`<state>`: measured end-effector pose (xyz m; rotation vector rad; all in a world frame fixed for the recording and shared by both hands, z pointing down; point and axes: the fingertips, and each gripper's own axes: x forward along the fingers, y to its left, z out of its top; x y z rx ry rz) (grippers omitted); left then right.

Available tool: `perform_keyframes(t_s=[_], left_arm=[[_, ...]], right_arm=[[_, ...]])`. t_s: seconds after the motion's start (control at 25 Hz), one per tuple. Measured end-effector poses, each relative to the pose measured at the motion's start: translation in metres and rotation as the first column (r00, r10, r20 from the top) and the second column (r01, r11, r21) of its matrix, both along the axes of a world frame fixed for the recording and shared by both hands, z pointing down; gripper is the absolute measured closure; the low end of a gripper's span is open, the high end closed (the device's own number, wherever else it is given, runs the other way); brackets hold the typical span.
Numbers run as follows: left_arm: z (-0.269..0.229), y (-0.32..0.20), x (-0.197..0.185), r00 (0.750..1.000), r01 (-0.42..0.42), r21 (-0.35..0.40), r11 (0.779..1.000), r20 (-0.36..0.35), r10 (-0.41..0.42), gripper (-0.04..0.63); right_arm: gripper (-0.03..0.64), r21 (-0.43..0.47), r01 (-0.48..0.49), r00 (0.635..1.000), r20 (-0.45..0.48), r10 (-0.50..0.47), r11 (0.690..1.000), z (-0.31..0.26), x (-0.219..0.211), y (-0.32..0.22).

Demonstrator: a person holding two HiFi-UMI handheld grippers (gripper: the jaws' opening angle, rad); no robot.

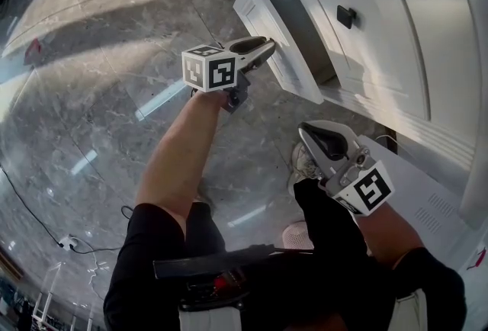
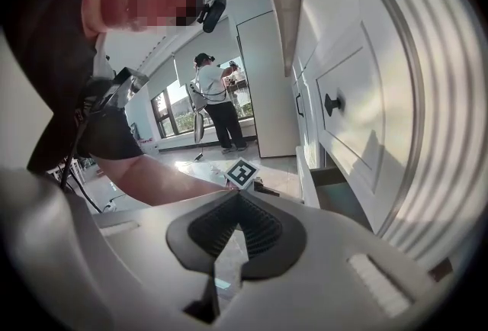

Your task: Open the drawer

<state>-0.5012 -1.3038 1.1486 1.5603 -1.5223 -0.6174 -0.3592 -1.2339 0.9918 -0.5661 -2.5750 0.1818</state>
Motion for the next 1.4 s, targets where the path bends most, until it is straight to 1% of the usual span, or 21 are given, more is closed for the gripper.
perform_keyframes(t_s=[0.16,0.32,0.6,0.88,1.12,1.4], left_arm=[[-0.001,0.012,0.002,1.000,-0.015,-0.007,1.000,0.008,0.015,0.474],[0.005,0.024,0.000,1.000,0.001,0.002,1.000,0.006,-0.001,0.474],[0.007,0.046,0.000,1.000,0.015,0.001,1.000,-0.001,-0.015,0.474],[0.009,0.065,0.001,1.000,0.027,-0.003,1.000,-0.011,-0.027,0.474],[0.009,0.079,0.000,0.999,0.043,0.007,0.999,-0.020,-0.043,0.474],[0.010,0.093,0.000,0.999,0.039,0.007,0.999,-0.024,-0.039,0.474]], right_arm=[[0.615,-0.003,0.005,1.000,0.012,-0.005,1.000,-0.004,-0.006,0.007],[0.615,0.008,0.011,1.000,0.017,-0.011,1.000,-0.006,-0.013,0.011],[0.615,0.011,0.052,0.998,0.020,-0.052,0.999,0.000,-0.020,0.028],[0.615,-0.001,0.085,0.996,0.028,-0.085,0.996,-0.001,-0.025,0.049],[0.615,0.002,0.097,0.995,0.023,-0.098,0.995,0.002,-0.025,0.058],[0.615,0.002,0.102,0.995,0.020,-0.102,0.995,0.002,-0.028,0.070]])
